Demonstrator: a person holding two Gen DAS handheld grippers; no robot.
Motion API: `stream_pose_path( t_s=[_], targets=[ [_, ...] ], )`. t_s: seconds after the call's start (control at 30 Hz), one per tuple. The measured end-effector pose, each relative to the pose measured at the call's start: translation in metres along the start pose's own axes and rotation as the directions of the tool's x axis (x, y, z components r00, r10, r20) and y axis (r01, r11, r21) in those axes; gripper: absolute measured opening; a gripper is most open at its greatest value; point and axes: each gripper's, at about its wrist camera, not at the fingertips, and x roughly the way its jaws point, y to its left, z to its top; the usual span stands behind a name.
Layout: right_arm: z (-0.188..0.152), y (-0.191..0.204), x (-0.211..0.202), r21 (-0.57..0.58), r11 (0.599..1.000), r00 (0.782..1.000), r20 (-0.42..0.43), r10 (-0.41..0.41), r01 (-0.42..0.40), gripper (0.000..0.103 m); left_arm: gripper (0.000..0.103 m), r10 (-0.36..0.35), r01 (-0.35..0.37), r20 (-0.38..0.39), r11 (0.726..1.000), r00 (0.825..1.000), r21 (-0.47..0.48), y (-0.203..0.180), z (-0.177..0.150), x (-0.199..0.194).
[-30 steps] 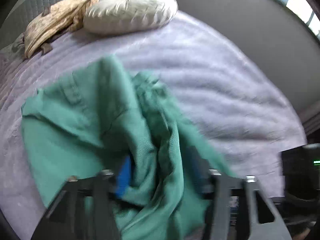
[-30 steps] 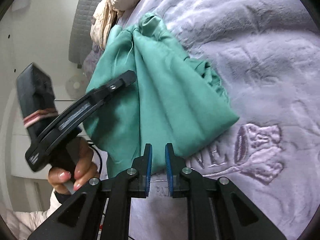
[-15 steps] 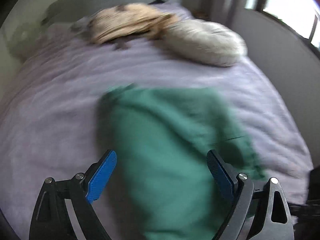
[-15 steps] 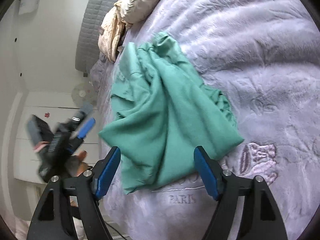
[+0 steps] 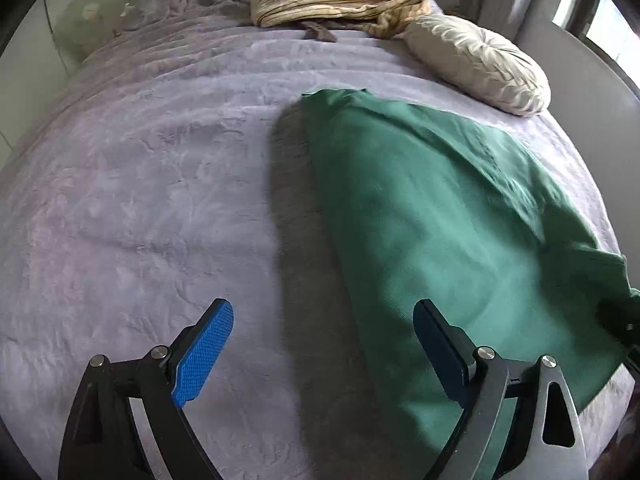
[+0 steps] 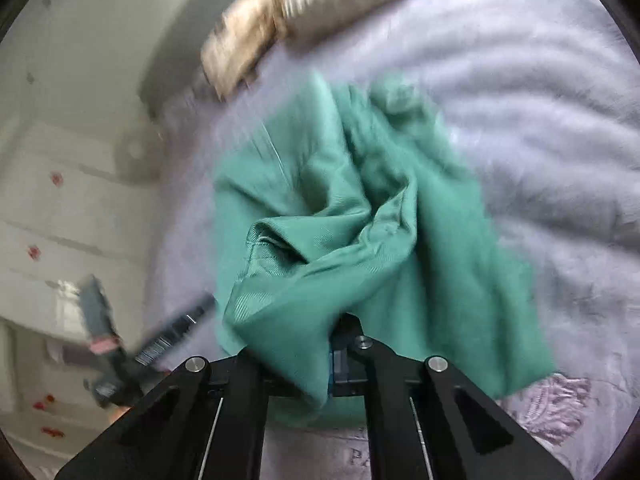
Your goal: Fold large clothes
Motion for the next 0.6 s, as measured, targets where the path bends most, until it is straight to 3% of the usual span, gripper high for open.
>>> stream_pose_path(
  t_s=[0.07,0.13,0.23,0.27,0.37,0.47,0.5,0.53,0.6],
  targets=[
    [-0.007,-0.017,-0.021,0.056,0.997,0.997,0.051,-0.065,0.062,0.006,0.092,-0.001,0.001,-0.007,0.999,1.000,0.033,-0.007,-0.003,0.003],
    [-0.020,-0.055,-0.021,0.185,0.975,0.992,0.004,-0.126,0.123,0.006,0.092,0.008,-0.008,0.003,0.997,1.000,0.070,-0.015,-0.007,0.008],
    [-0.046,-0.105,-0.004,0.372,0.923,0.993,-0.092,-0.068,0.098,0.005,0.092,0.024,-0.025,0.006,0.995,1.000,0.102,-0.020,-0.010,0.016],
    [-0.050,-0.110,-0.006,0.395,0.916,0.996,-0.083,-0.045,0.074,0.005,0.092,0.024,-0.025,0.006,0.994,1.000,0.102,-0.019,-0.010,0.015],
    [-0.052,-0.107,-0.029,0.384,0.922,0.998,-0.049,-0.036,0.052,0.010,0.092,0.025,-0.024,-0.005,0.995,1.000,0.101,-0.014,-0.009,0.010],
    [-0.041,-0.084,-0.053,0.242,0.970,0.999,-0.009,-0.031,0.033,0.013,0.092,0.038,-0.039,0.008,0.997,0.999,0.072,-0.002,-0.003,0.007],
    [-0.029,-0.070,-0.058,0.162,0.986,0.999,-0.008,-0.039,0.040,0.020,0.092,0.047,-0.049,0.021,0.997,0.999,0.057,0.003,0.001,0.006],
    [-0.017,-0.058,-0.056,0.105,0.994,0.999,-0.012,-0.042,0.043,0.041,0.092,0.062,-0.063,0.030,0.997,0.998,0.036,0.008,0.006,0.008],
    [0.006,-0.040,-0.050,0.015,0.999,0.999,-0.012,-0.047,0.047,0.069,0.092,0.080,-0.080,0.031,0.997,0.996,-0.013,0.017,0.016,0.012]
  ],
)
